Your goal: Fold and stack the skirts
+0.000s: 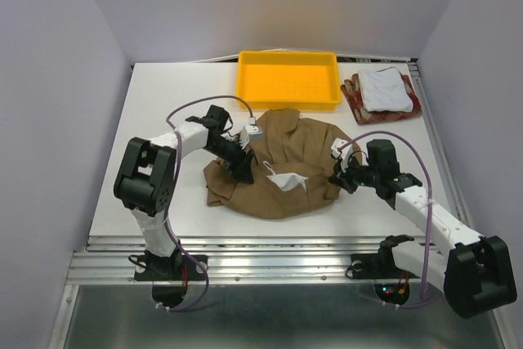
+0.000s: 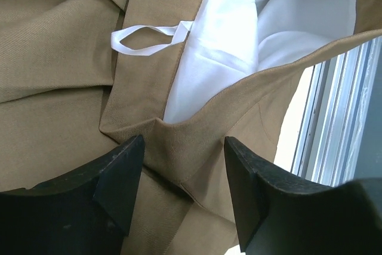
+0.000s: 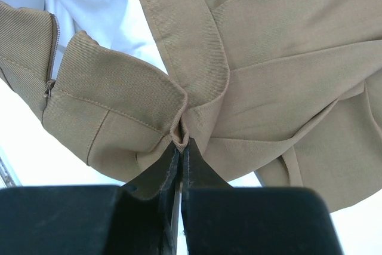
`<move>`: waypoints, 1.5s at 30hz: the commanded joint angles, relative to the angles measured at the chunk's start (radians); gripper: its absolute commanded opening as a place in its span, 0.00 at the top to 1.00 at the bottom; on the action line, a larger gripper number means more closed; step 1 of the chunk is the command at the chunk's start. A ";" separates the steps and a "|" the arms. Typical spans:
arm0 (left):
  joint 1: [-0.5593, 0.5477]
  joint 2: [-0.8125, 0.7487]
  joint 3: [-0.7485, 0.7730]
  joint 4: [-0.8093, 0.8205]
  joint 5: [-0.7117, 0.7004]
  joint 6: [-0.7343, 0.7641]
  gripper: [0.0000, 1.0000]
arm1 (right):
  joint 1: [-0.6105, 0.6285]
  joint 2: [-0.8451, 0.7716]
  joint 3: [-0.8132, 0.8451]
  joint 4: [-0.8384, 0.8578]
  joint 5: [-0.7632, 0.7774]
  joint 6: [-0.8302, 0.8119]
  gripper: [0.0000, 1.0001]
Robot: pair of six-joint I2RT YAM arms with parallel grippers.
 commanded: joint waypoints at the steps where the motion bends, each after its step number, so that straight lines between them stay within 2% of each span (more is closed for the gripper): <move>1: 0.000 0.031 0.041 -0.046 0.052 -0.003 0.36 | 0.003 -0.024 -0.015 -0.010 0.010 0.002 0.99; 4: 0.004 0.052 0.050 -0.061 0.064 0.001 0.42 | 0.003 -0.027 -0.019 -0.010 0.009 -0.001 0.99; 6: 0.012 0.075 0.059 -0.093 0.069 0.014 0.41 | 0.003 -0.028 -0.022 -0.013 0.009 -0.004 0.99; 8: 0.021 0.079 0.056 -0.095 0.069 0.023 0.36 | 0.003 -0.032 -0.027 -0.013 0.010 -0.008 0.99; 9: 0.033 0.077 0.050 -0.095 0.066 0.019 0.20 | 0.003 -0.036 -0.032 -0.016 0.010 -0.008 0.99; 10: 0.040 0.071 0.050 -0.102 0.063 0.020 0.10 | 0.003 -0.039 -0.033 -0.016 0.010 -0.010 0.99; 15: 0.057 0.065 0.073 -0.130 0.070 0.042 0.10 | 0.003 -0.042 -0.038 -0.021 -0.002 -0.019 0.99; 18: 0.057 0.091 0.108 -0.159 0.109 0.059 0.19 | 0.003 -0.039 -0.035 -0.024 -0.004 -0.022 0.99; 19: 0.057 0.109 0.118 -0.180 0.128 0.075 0.26 | 0.003 -0.039 -0.033 -0.026 -0.004 -0.022 0.99; 22: 0.057 0.135 0.148 -0.216 0.171 0.108 0.38 | 0.003 -0.041 -0.033 -0.029 -0.002 -0.021 0.99; 27: 0.055 0.137 0.167 -0.260 0.221 0.151 0.42 | 0.003 -0.039 -0.029 -0.029 0.010 -0.008 0.99; 28: 0.055 0.137 0.167 -0.274 0.228 0.158 0.49 | 0.003 -0.039 -0.030 -0.027 0.012 -0.008 0.99; 33: 0.055 0.131 0.170 -0.296 0.242 0.186 0.66 | 0.003 -0.048 -0.029 -0.026 0.028 0.002 0.99; 36: 0.063 0.091 0.173 -0.291 0.241 0.185 0.90 | 0.003 -0.056 -0.018 -0.027 0.056 0.024 0.99; 38: 0.087 0.012 0.158 -0.226 0.203 0.144 1.00 | 0.003 -0.079 -0.009 -0.029 0.082 0.045 0.99; 39: 0.096 -0.024 0.148 -0.192 0.181 0.119 1.00 | 0.003 -0.090 -0.007 -0.029 0.090 0.054 0.99; 42: 0.130 -0.256 0.089 -0.009 0.084 0.001 1.00 | 0.003 -0.131 0.025 -0.027 0.119 0.113 0.99; 45: 0.132 -0.364 0.069 0.130 -0.015 -0.096 1.00 | 0.003 -0.136 0.108 -0.018 0.156 0.169 0.99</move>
